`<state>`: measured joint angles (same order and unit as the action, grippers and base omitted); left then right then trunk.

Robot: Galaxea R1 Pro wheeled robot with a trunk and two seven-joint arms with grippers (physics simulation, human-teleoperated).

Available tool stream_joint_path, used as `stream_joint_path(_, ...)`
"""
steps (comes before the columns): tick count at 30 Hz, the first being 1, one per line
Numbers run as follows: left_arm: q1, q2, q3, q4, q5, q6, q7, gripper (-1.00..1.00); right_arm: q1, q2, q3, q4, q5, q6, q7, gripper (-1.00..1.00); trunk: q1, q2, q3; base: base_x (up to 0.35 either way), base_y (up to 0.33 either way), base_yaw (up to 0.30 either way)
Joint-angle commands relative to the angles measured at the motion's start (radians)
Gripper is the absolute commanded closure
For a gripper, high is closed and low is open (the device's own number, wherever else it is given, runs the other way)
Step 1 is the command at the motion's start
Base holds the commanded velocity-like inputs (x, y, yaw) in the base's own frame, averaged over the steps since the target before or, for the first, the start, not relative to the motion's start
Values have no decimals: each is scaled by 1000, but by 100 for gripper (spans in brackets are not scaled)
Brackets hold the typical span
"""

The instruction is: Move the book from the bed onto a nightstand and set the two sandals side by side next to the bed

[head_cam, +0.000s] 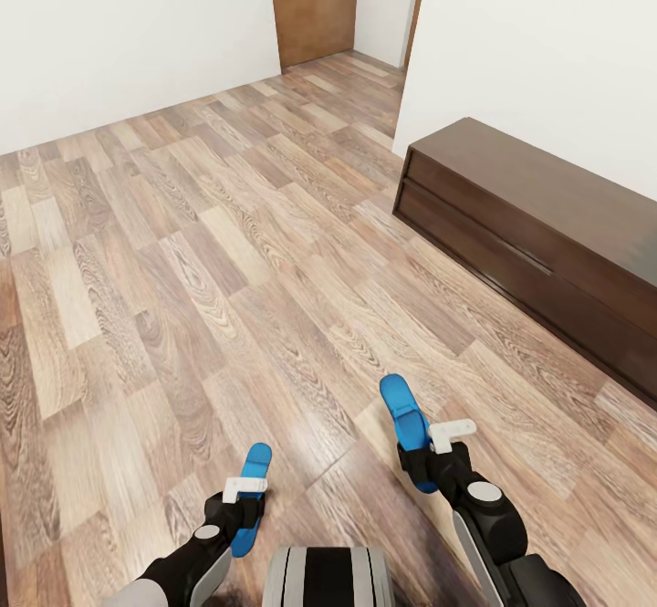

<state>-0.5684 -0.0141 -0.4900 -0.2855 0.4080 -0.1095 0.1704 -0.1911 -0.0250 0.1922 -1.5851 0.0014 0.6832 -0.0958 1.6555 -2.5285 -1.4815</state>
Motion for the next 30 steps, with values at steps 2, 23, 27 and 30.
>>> stream_joint_path(2,-1,0,-9,1,8,-4,6,-100,0,-1,3,-1,-3,6,-9,100,0,0,-1,0,0,0)
stream_joint_path(23,-1,-2,-13,1,-86,-5,11,-100,4,-1,1,-1,-3,6,-9,100,3,-2,-24,0,0,0)
stream_joint_path(27,-1,-2,-13,1,-95,-5,12,-100,5,-1,1,-1,-3,6,-9,100,4,-2,-35,0,0,0)
stream_joint_path(30,-2,-1,-12,0,-97,-5,13,-100,5,-1,1,-1,-3,6,-9,100,4,-2,-35,0,0,0)
